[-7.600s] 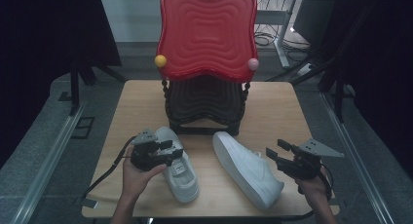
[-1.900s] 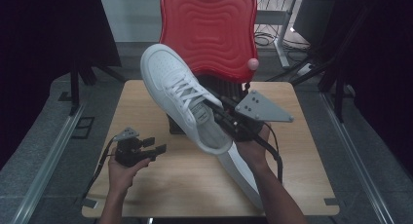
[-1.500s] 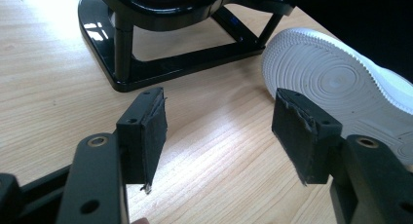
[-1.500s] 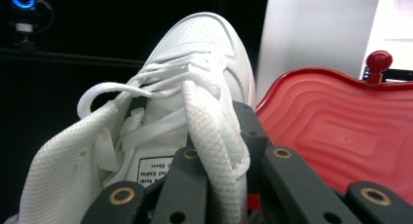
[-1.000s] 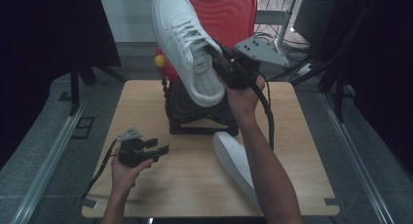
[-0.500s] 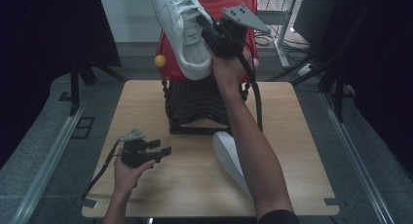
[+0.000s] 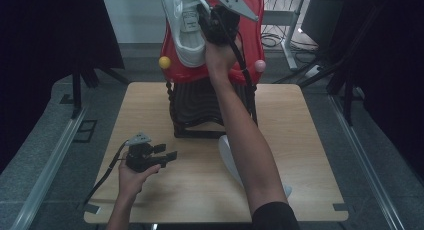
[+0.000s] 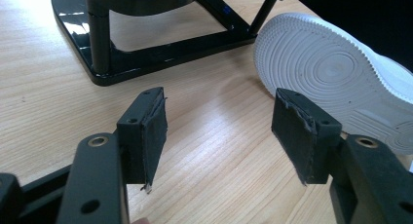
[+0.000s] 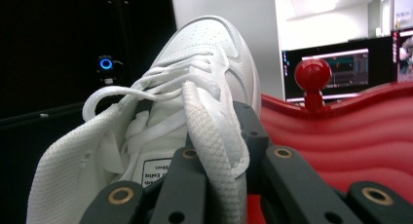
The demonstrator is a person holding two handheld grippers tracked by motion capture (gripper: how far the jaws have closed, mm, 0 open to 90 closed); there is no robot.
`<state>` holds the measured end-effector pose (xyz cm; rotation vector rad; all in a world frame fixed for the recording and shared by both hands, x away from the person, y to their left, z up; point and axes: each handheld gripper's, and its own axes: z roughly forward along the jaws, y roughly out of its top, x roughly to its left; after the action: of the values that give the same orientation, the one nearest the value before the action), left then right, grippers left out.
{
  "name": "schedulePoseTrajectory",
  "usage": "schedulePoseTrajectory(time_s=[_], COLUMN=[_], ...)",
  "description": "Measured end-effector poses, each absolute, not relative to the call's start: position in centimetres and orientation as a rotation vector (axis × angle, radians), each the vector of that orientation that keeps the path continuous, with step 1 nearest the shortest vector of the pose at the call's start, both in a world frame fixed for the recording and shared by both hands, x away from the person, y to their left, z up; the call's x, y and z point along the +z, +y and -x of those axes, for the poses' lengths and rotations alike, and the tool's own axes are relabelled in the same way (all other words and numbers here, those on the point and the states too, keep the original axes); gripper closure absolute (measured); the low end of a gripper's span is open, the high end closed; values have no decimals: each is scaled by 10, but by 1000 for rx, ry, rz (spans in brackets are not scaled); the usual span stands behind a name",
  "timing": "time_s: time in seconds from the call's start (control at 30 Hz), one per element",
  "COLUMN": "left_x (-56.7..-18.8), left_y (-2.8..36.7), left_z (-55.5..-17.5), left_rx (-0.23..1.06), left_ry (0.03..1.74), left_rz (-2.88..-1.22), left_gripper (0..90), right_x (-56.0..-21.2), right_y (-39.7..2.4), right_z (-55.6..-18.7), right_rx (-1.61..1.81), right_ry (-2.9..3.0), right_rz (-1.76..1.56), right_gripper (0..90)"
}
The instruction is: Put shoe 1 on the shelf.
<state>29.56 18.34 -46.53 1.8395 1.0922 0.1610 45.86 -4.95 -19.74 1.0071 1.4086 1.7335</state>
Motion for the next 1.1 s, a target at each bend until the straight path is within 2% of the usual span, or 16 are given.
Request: schedulePoseTrajectory(time_s=[0.17,0.27,0.3,0.33,0.4,0.5,0.77,1.1], left_x=[-466,-467,-467,-467,-467,-467,-468,-466], left_y=[183,182,182,182,182,181,180,183], left_z=[-296,-296,-296,-296,-296,-296,-297,-297], left_rx=[164,164,165,163,164,160,158,182], left_ry=[1092,1090,1089,1089,1089,1090,1094,1105], left_rz=[-1840,-1847,-1847,-1846,-1845,-1845,-1852,-1856], left_gripper=[377,377,377,377,377,377,377,377], right_x=[-206,-211,-211,-212,-212,-208,-201,-223], right_y=[-50,-54,-54,-55,-56,-61,-75,-115], right_z=[-467,-474,-474,-476,-477,-474,-448,-410], right_rx=[1691,1726,1726,1733,1763,1779,1803,1850], right_ry=[1430,1422,1422,1462,1488,1512,1572,1695], right_rz=[-1035,-1052,-1052,-1037,-1031,-1001,-923,-813], right_gripper=[824,706,706,604,513,462,446,478])
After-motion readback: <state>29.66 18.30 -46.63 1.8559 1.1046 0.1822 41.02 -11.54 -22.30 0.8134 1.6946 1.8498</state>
